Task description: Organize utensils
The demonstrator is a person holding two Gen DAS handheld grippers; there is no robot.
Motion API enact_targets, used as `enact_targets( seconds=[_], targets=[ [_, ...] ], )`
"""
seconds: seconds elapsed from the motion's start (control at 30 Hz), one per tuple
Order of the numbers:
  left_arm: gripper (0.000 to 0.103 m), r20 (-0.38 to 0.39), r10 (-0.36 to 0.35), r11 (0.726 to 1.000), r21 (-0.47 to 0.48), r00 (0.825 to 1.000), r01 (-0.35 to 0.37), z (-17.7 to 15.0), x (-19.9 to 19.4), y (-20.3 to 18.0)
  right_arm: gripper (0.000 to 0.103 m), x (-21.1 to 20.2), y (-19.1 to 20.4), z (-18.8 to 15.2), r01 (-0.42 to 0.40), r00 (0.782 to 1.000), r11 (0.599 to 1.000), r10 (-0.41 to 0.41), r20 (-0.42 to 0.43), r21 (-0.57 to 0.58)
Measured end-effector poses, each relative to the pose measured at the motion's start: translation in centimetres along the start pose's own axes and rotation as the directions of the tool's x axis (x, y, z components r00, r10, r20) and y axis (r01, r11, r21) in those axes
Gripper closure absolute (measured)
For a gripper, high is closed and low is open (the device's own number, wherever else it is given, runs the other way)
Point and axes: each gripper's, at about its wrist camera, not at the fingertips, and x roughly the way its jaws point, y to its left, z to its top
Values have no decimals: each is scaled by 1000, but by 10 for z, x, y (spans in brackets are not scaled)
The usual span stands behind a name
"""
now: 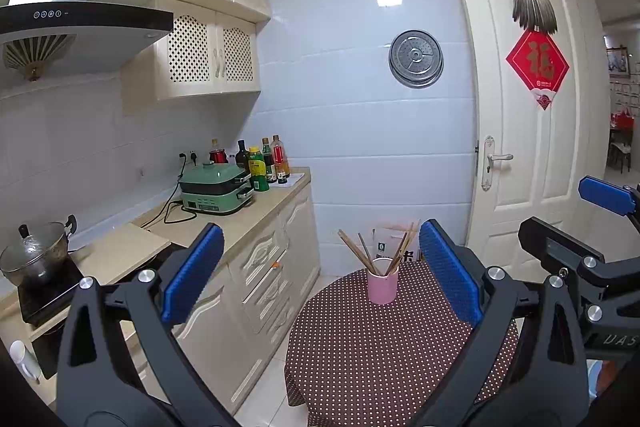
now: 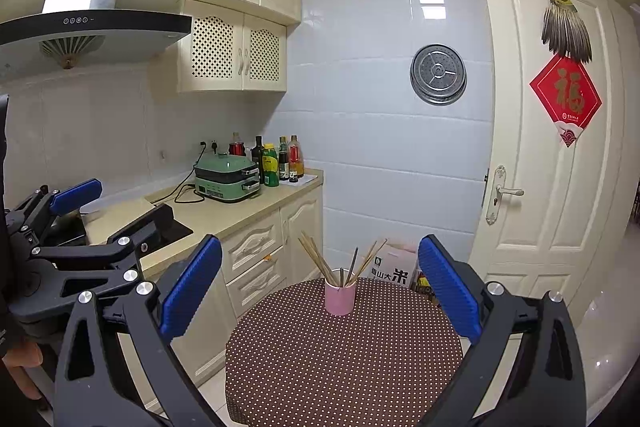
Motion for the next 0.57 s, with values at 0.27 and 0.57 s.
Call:
enact_targets(
  seconds=[0.27,0.57],
  targets=[
    [7,-14,-5,1000,3,1000,5,-4,15,11,8,16,7,-1,7,1000,1000,-7,-19,5],
    [7,-72,-48,999,4,996,49,-12,50,26,8,48,16,-6,29,997,999,-27,-70,26]
  ],
)
